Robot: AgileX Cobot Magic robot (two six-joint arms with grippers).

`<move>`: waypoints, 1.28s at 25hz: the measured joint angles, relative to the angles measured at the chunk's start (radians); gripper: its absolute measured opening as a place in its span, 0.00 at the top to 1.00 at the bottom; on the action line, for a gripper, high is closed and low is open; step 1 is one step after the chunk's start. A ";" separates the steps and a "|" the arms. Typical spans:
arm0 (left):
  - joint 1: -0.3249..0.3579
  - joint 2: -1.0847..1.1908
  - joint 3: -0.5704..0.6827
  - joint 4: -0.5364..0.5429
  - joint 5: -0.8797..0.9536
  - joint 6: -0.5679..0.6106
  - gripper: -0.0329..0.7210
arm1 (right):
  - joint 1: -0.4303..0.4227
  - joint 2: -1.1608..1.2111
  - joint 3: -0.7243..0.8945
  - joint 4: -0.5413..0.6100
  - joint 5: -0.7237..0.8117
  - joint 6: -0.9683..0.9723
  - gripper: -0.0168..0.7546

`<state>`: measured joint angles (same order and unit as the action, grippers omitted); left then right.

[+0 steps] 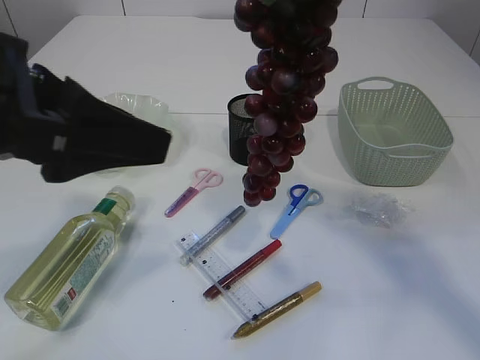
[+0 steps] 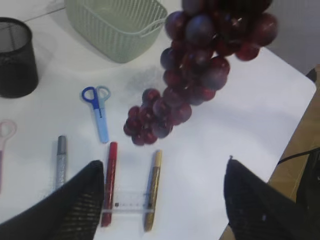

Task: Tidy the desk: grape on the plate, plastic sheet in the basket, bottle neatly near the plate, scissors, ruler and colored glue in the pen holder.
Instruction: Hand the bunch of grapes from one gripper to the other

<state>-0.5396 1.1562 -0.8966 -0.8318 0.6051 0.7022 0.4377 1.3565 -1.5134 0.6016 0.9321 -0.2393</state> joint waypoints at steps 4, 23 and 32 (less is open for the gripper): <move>-0.103 0.041 0.000 -0.050 -0.127 0.032 0.15 | 0.004 0.013 0.000 0.020 0.000 -0.010 0.75; -0.256 0.208 -0.016 -0.095 -0.430 0.158 0.09 | 0.004 0.020 -0.006 0.037 -0.002 -0.014 0.75; -0.256 0.328 -0.150 -0.100 -0.387 0.158 0.09 | 0.004 0.020 -0.006 0.045 -0.002 -0.016 0.75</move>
<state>-0.7958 1.4838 -1.0465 -0.9321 0.2176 0.8600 0.4413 1.3763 -1.5191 0.6465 0.9299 -0.2556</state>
